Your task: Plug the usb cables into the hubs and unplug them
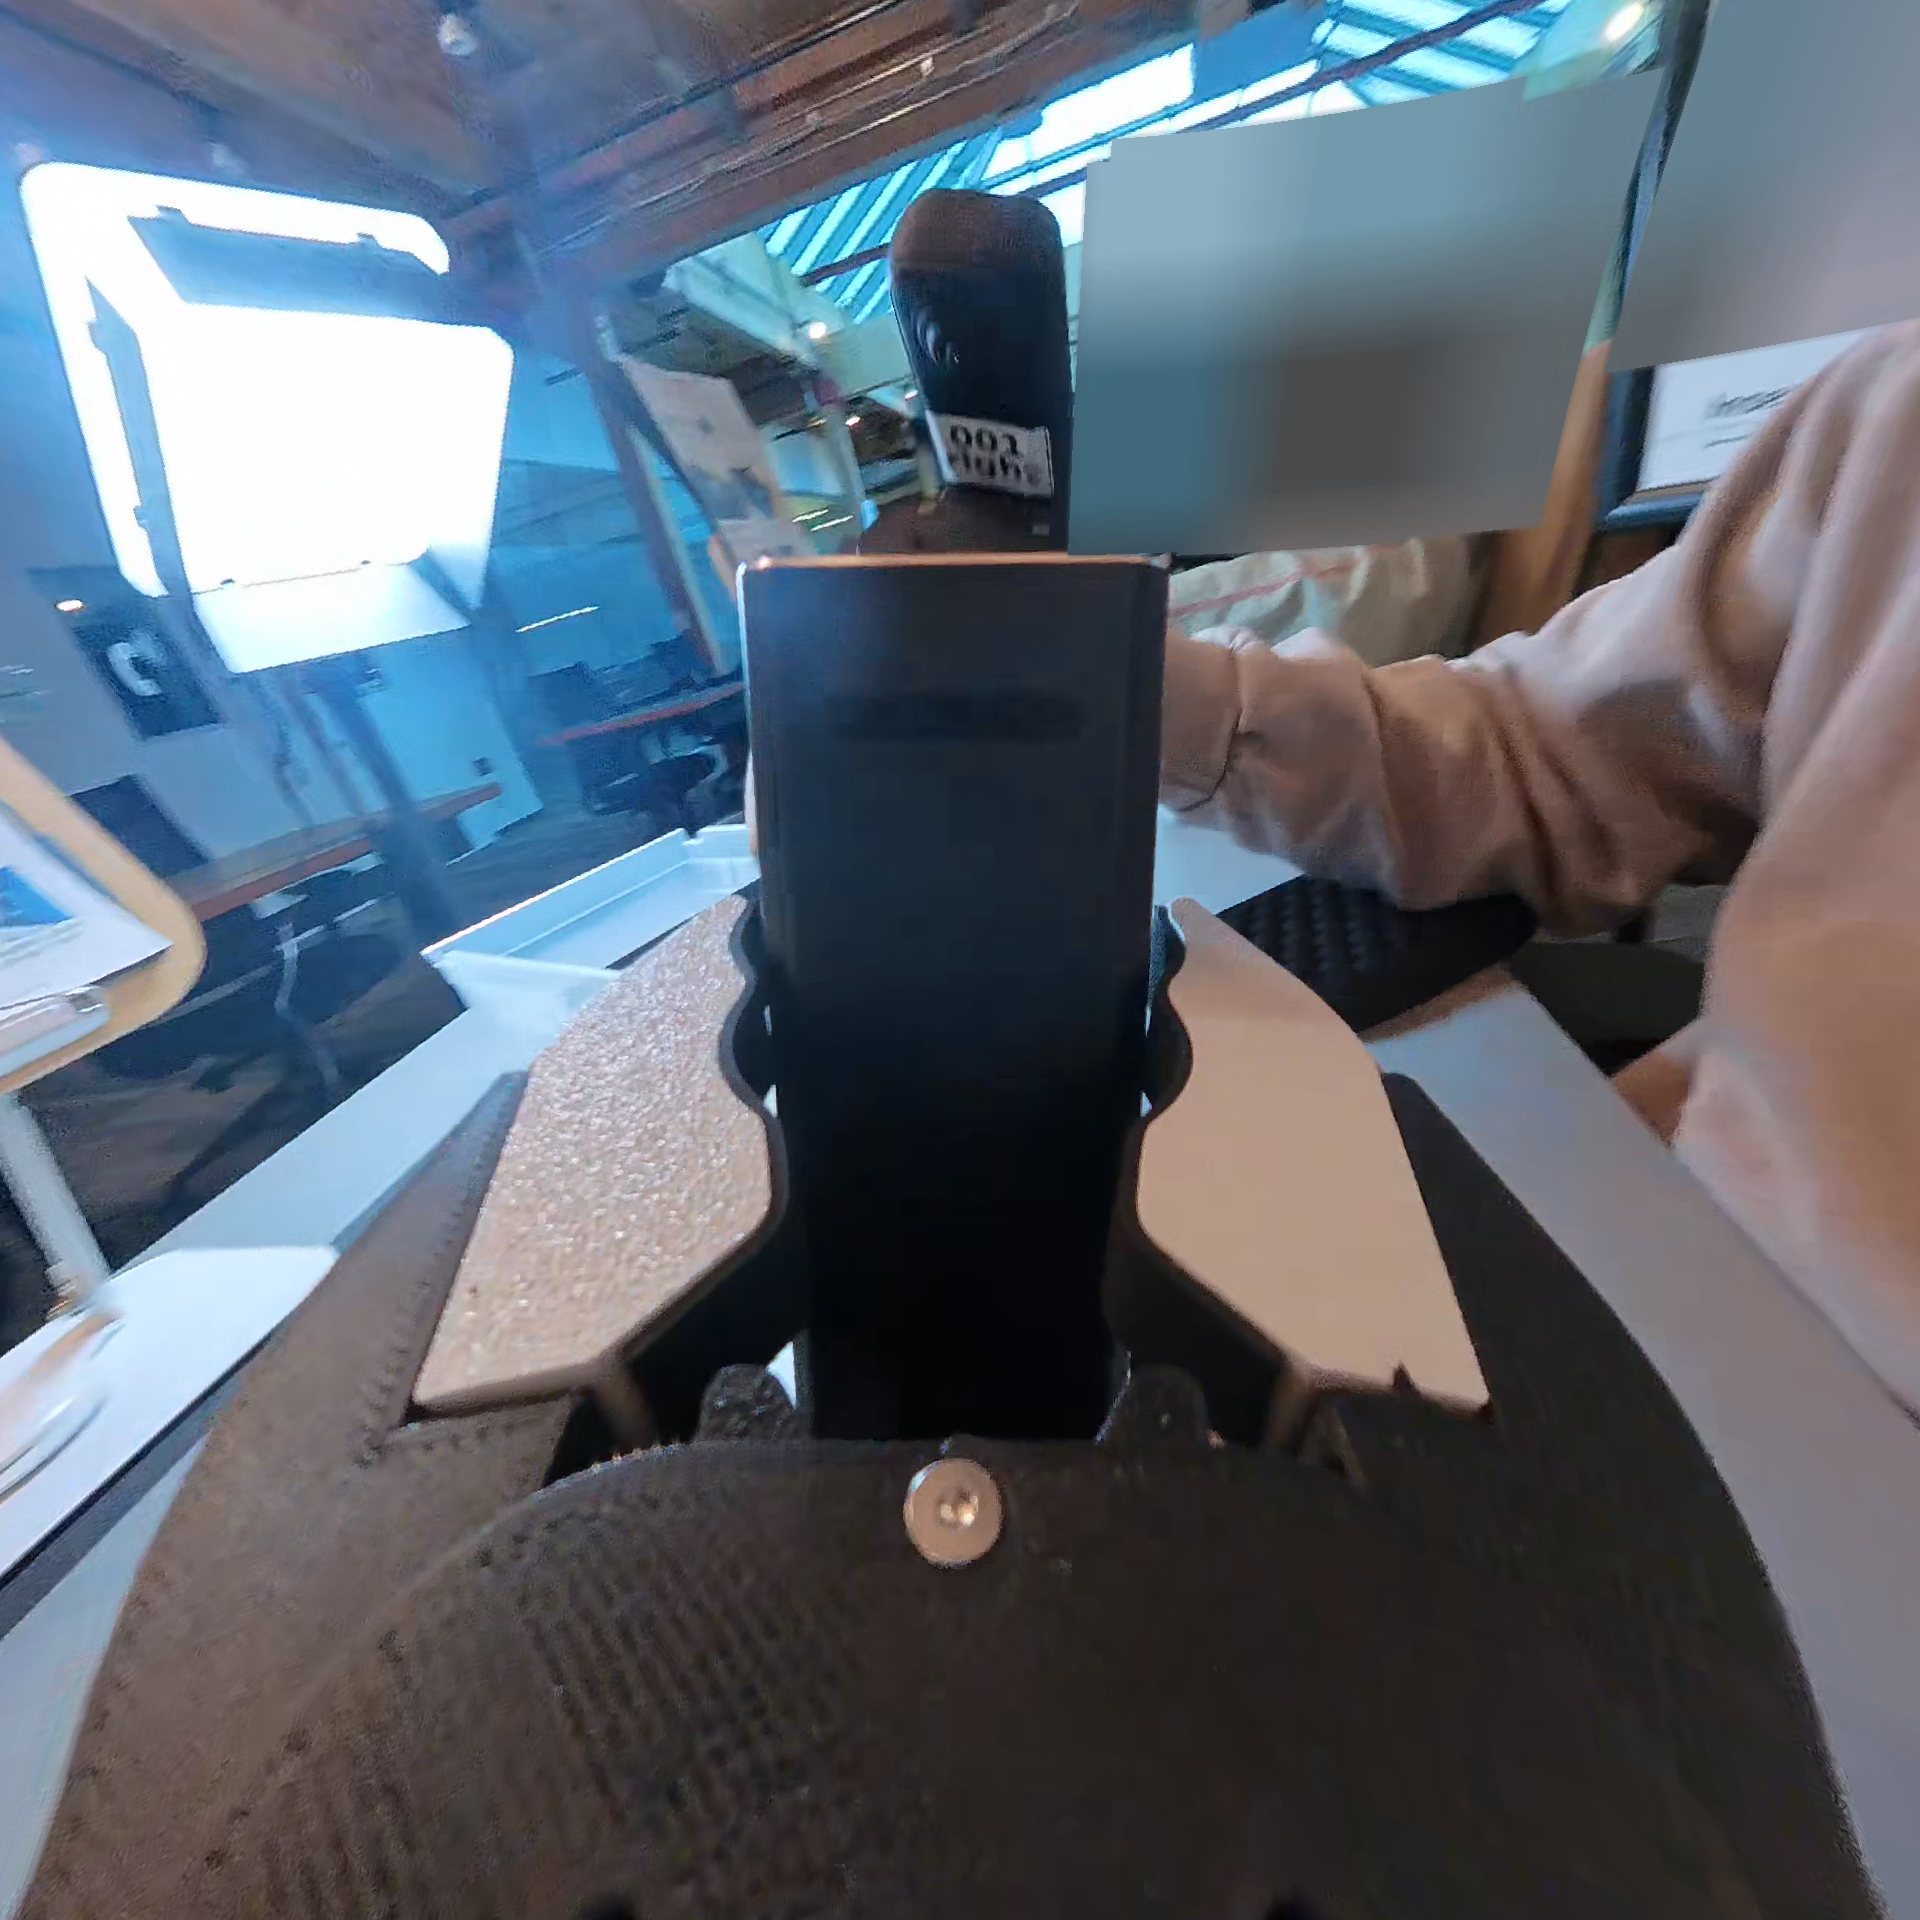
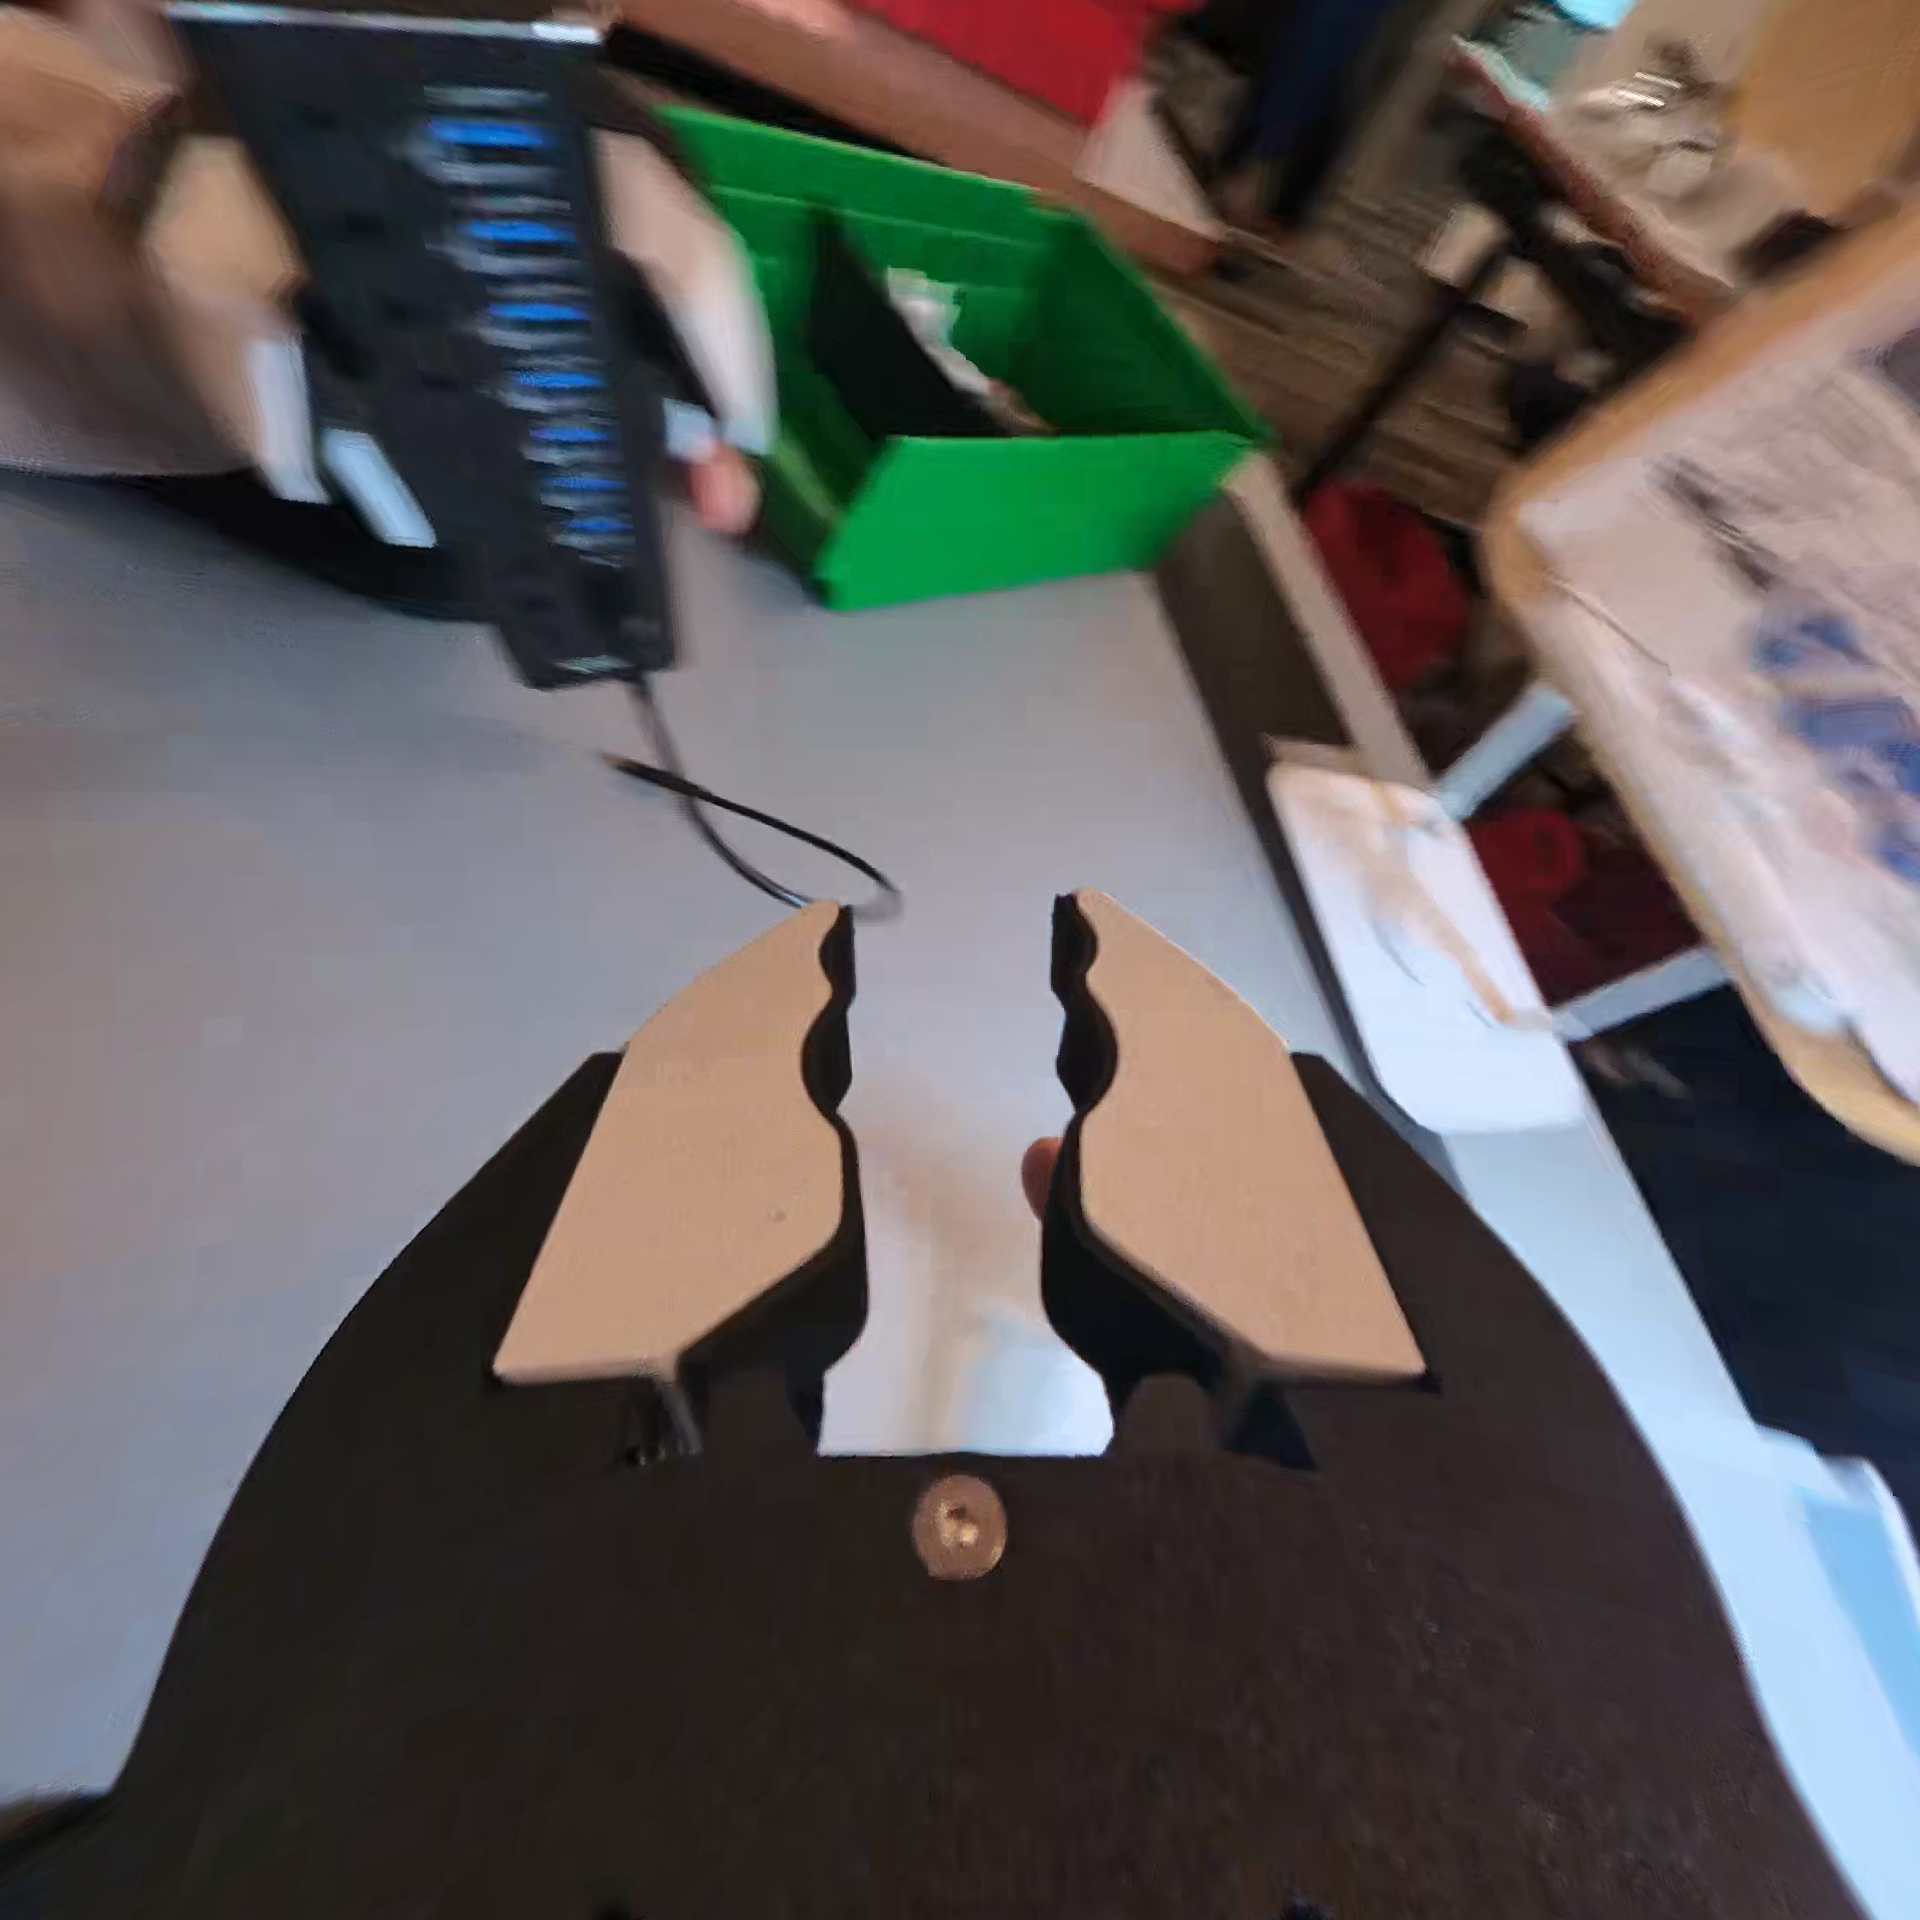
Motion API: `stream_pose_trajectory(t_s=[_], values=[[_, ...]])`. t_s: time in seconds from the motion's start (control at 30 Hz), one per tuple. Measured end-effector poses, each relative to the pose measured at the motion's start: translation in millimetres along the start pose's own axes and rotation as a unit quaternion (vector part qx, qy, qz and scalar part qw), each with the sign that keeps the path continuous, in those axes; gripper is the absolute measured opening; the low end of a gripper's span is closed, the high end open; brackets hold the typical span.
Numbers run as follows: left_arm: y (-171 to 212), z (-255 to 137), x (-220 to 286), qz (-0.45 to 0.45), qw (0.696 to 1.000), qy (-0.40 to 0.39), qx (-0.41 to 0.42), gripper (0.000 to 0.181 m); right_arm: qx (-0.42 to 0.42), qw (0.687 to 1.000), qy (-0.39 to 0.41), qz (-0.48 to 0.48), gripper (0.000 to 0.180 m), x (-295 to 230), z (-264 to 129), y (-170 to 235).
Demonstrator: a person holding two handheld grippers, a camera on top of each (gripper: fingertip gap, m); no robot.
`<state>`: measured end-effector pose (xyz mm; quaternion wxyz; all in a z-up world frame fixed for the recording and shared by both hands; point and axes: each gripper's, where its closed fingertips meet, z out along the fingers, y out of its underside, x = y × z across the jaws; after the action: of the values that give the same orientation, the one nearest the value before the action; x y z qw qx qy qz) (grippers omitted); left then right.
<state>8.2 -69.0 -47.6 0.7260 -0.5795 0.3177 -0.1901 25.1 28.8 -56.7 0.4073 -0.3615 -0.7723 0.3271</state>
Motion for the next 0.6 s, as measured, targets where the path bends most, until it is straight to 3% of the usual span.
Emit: stream_pose_trajectory(t_s=[0.1, 0.23, 0.47, 0.6], values=[[-4.3, 1.9, 15.4, -0.011, 0.999, 0.043, 0.016, 0.071, -0.015, 0.994, -0.083, -0.074, 0.037, -65.4, 43.5, -13.9], [2.5, 6.3, 33.7, 0.004, 0.996, 0.084, 0.003, 0.071, -0.013, 0.987, -0.114, -0.115, 0.036, -103.0, 74.7, -26.0], [2.1, 6.4, 37.5, 0.015, 0.996, 0.091, 0.005, 0.071, -0.015, 0.989, -0.123, -0.086, 0.020, -111.8, 87.8, -17.5], [15.5, 7.5, 32.0, 0.048, 0.995, 0.070, -0.043, 0.070, -0.030, 0.990, -0.110, -0.088, 0.016, -103.7, 84.6, -9.3]])
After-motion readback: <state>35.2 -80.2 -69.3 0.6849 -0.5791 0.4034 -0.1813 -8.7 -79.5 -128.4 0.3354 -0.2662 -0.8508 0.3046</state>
